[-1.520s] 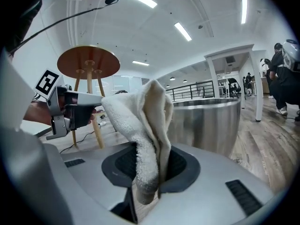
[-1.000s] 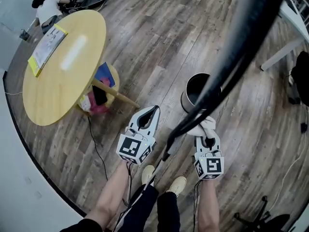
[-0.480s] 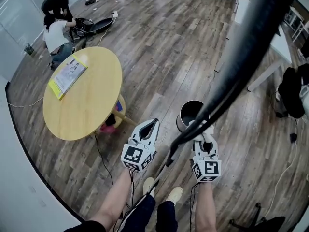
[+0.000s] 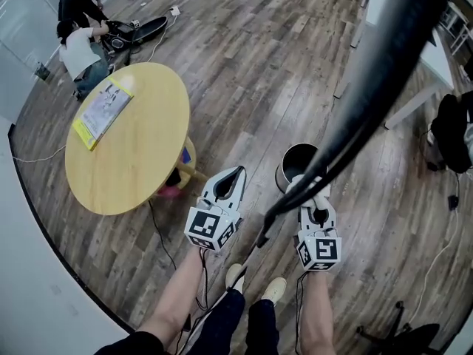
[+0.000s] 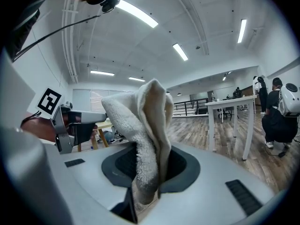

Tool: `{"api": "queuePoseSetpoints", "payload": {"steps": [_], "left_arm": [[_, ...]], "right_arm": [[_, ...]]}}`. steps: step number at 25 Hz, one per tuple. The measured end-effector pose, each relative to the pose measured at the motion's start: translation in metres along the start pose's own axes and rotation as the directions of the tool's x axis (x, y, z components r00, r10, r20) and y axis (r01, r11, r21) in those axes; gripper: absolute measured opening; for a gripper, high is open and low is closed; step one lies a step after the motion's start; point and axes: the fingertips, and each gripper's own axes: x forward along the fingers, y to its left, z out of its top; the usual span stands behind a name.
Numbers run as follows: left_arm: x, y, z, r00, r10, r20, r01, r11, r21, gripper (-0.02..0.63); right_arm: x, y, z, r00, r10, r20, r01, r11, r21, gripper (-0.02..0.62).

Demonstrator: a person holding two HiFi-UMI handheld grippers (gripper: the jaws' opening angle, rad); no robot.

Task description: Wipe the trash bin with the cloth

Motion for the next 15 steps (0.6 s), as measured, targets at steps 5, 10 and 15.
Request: {"api": "queuePoseSetpoints", "payload": {"steps": [5, 10, 15], "left_arm": [[0.003, 0.016, 0.009, 1.0, -0.023, 0.009, 0.023, 1.0, 0.005, -0.005], [-0.001, 0.04, 0.018, 0.999, -0.029, 0.021, 0.028, 1.0, 0.013, -0.005], [-0.001, 0.068, 0.024, 1.0, -0.011, 0.026, 0.011, 1.0, 0.012, -0.005]], "right_arm": [[0.01, 0.011, 0.007, 1.0, -0.024, 0.002, 0.024, 1.0, -0.007, 0.095], [0.028, 0.03, 0.016, 1.0, -0.03, 0.011, 0.03, 1.0, -0.009, 0.095], [0.052, 0.05, 0.024, 1.0, -0.008, 0.013, 0.008, 1.0, -0.015, 0.095]]}}
